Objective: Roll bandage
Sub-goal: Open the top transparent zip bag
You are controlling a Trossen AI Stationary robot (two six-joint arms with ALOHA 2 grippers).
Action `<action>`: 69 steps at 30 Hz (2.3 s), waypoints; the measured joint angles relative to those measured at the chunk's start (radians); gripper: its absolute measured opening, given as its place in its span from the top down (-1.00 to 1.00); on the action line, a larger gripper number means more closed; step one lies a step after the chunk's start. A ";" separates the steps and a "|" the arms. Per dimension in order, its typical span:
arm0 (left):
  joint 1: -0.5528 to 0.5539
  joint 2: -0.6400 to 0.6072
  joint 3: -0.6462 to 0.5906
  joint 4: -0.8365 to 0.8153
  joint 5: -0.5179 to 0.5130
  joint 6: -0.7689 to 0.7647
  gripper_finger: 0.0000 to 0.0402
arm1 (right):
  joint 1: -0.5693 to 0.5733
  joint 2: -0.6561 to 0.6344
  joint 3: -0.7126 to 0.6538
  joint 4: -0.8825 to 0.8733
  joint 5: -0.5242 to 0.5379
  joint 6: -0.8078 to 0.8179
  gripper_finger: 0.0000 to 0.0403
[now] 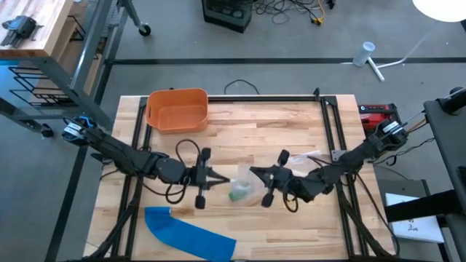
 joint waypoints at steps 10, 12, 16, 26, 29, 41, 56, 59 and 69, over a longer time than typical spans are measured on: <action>0.004 0.000 0.000 -0.014 -0.202 -0.064 1.00 | -0.004 0.000 0.000 0.003 -0.230 -0.013 1.00; 0.006 0.000 0.000 -0.012 -0.210 -0.079 1.00 | -0.007 0.000 0.000 0.004 -0.246 -0.013 1.00; 0.007 0.000 0.000 -0.010 -0.193 -0.082 1.00 | -0.007 0.000 0.000 0.004 -0.164 -0.014 1.00; 0.018 0.000 0.000 -0.004 -0.184 -0.149 1.00 | -0.011 0.000 0.000 0.003 -0.166 -0.015 1.00; 0.022 0.000 0.000 -0.007 -0.189 -0.208 1.00 | -0.011 0.000 0.000 0.003 -0.218 -0.032 1.00; 0.034 0.021 -0.001 0.008 -0.027 -0.188 1.00 | -0.017 0.000 0.000 -0.004 -0.210 -0.050 1.00; 0.047 0.039 -0.001 0.058 0.004 -0.213 1.00 | -0.031 0.000 0.000 -0.048 -0.262 -0.021 1.00; 0.048 0.039 -0.001 0.056 0.038 -0.208 1.00 | -0.039 0.000 0.000 -0.046 -0.262 -0.013 1.00; 0.048 0.039 -0.001 0.059 0.046 -0.183 1.00 | -0.039 0.000 0.000 -0.052 -0.321 -0.013 1.00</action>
